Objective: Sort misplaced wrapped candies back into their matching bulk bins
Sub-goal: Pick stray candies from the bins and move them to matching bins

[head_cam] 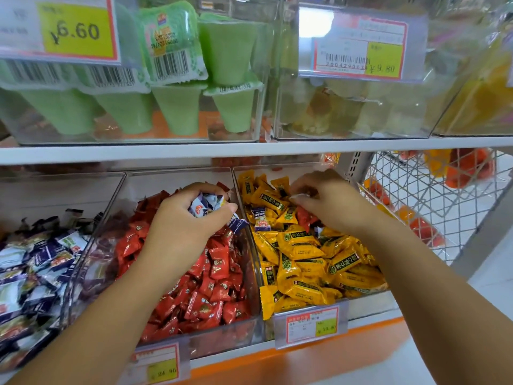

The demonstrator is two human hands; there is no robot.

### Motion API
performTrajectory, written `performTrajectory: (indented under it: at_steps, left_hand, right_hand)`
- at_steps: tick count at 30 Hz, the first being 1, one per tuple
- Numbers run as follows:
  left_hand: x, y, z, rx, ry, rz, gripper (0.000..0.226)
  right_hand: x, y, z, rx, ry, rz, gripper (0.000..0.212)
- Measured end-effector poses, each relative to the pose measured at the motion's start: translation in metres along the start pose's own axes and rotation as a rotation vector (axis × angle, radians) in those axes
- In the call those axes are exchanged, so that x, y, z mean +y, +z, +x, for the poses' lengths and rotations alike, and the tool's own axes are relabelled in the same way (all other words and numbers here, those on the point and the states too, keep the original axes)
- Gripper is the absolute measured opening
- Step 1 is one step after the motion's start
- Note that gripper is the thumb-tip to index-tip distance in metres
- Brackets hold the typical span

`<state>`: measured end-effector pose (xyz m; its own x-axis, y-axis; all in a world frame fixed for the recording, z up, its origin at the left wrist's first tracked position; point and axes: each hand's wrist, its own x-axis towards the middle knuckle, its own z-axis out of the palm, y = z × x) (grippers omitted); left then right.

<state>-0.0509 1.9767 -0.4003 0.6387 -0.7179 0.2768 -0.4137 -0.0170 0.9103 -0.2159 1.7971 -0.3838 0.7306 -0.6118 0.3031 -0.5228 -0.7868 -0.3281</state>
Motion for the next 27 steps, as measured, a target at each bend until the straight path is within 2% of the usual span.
performTrajectory:
  at_steps: [3,7,9,11,14,18,22,27]
  left_hand:
    - [-0.001,-0.003,0.0,0.01,0.011,-0.004,0.009]
    - [0.001,-0.004,-0.001,0.014,0.016,-0.027,0.009]
    - [0.001,-0.005,-0.002,0.01,0.023,-0.033,0.009]
    - [0.002,-0.006,-0.002,0.01,0.023,-0.031,0.009]
    - [0.003,-0.008,-0.004,0.011,0.025,-0.02,0.009]
    - [0.006,-0.006,-0.004,0.005,0.042,-0.019,0.01]
    - [0.009,-0.001,-0.006,-0.022,0.04,-0.051,0.01]
    - [0.011,0.005,-0.008,-0.045,0.05,-0.06,0.01]
  right_hand:
    - [-0.025,0.004,-0.001,-0.117,-0.083,0.008,0.028]
    - [-0.039,0.03,-0.002,-0.233,-0.088,-0.336,0.045]
    - [-0.042,0.034,-0.001,-0.255,-0.067,-0.408,0.047]
    - [-0.044,0.034,-0.001,-0.231,-0.087,-0.38,0.043]
    - [-0.045,0.028,-0.004,-0.175,-0.112,-0.186,0.039]
    - [-0.035,-0.012,-0.01,-0.114,0.077,0.081,0.035]
    - [-0.01,-0.047,-0.027,-0.133,0.21,0.006,0.028]
    - [-0.004,-0.041,-0.04,-0.174,0.195,-0.013,0.029]
